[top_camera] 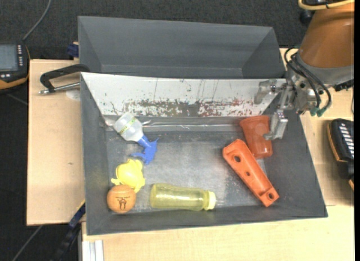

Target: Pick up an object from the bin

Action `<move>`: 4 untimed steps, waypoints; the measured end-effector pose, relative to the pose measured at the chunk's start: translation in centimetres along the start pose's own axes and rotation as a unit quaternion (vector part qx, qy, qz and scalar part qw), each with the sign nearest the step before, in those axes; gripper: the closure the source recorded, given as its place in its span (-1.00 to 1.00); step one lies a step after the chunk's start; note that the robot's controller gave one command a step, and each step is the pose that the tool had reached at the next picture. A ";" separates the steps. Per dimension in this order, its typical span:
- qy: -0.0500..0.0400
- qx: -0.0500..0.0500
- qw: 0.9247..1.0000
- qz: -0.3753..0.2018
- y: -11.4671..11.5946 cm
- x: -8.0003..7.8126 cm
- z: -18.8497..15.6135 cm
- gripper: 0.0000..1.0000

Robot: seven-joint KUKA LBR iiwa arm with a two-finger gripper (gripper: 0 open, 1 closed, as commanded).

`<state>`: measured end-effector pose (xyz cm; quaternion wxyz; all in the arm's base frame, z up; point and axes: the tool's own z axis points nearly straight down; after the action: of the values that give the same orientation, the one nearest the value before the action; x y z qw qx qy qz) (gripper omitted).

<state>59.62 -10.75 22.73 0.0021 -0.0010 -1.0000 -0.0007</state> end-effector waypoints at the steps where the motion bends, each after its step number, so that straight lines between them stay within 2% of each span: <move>1: -0.004 0.001 1.000 -0.001 0.1 -0.1 -0.5 -1.00; 2: -0.005 0.000 1.000 0.027 1.1 1.5 5.5 -1.00; 3: -0.003 0.000 1.000 0.016 4.2 4.5 6.9 -1.00; 4: -0.007 -0.001 0.994 0.107 2.8 7.6 10.6 -1.00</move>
Offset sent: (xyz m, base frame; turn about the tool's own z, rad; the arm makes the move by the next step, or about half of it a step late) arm -0.0466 0.0287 -0.1573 0.1448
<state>51.99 -7.93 12.12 -0.0044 -0.1081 -0.9941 -0.0013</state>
